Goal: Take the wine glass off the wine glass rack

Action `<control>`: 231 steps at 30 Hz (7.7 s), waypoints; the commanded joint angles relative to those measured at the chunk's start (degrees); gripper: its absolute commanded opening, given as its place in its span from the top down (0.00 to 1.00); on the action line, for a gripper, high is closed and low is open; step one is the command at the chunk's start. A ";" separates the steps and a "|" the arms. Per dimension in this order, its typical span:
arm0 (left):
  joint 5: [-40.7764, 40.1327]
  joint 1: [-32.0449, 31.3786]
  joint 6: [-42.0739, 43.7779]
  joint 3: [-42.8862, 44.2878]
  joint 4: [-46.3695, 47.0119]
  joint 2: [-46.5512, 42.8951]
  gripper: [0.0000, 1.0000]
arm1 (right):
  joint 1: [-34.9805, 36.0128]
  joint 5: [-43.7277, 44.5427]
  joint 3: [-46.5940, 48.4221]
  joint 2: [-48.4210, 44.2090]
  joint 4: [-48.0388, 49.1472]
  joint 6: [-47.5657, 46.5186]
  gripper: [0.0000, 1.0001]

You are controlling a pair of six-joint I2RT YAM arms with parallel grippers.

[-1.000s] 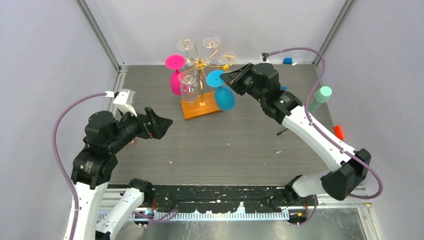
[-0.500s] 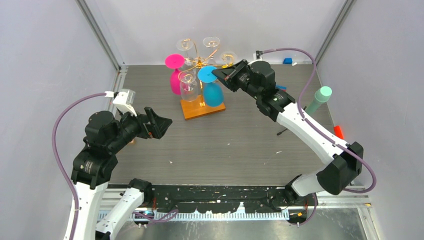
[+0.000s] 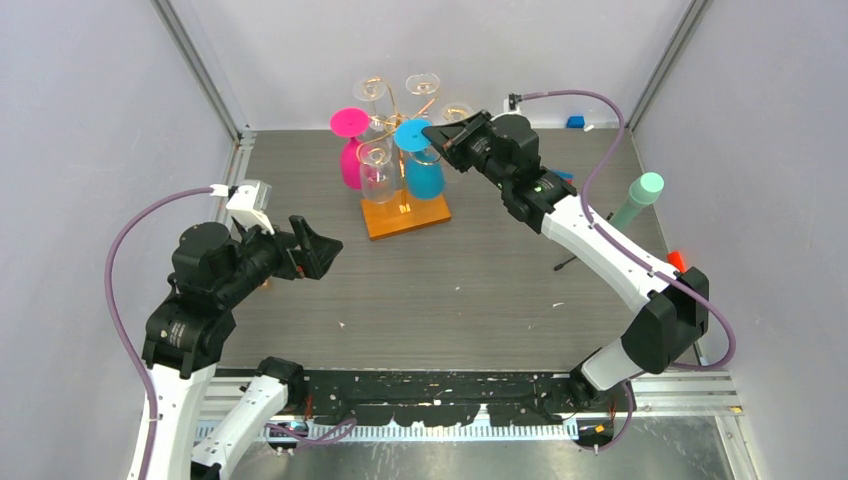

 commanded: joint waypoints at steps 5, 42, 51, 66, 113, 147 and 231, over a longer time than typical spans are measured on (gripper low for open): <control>-0.46 0.22 0.63 1.33 0.49 0.24 0.02 | -0.40 11.72 -0.14 -5.58 2.59 -1.28 1.00; 19.85 0.13 -25.64 -9.00 17.47 4.17 0.02 | -0.44 0.72 -25.52 -36.41 -1.74 16.03 1.00; 21.48 -0.73 -44.71 -20.18 34.44 1.52 0.02 | -0.44 -11.09 -35.03 -39.11 15.43 31.95 1.00; 21.14 -5.96 -69.77 -27.17 61.46 4.75 0.01 | -0.35 -13.61 -37.66 -38.92 30.44 40.67 1.00; 13.24 -11.74 -54.64 -10.41 64.39 1.62 1.00 | 0.00 -12.17 -4.96 -35.20 -17.23 -1.39 0.17; -42.00 -9.94 -7.84 4.19 -19.75 21.79 1.00 | 0.00 9.49 4.97 -28.95 -49.82 -33.04 0.25; 12.52 11.03 -7.77 13.29 0.73 16.44 0.00 | -9.12 7.64 24.83 7.68 -26.08 -27.17 0.14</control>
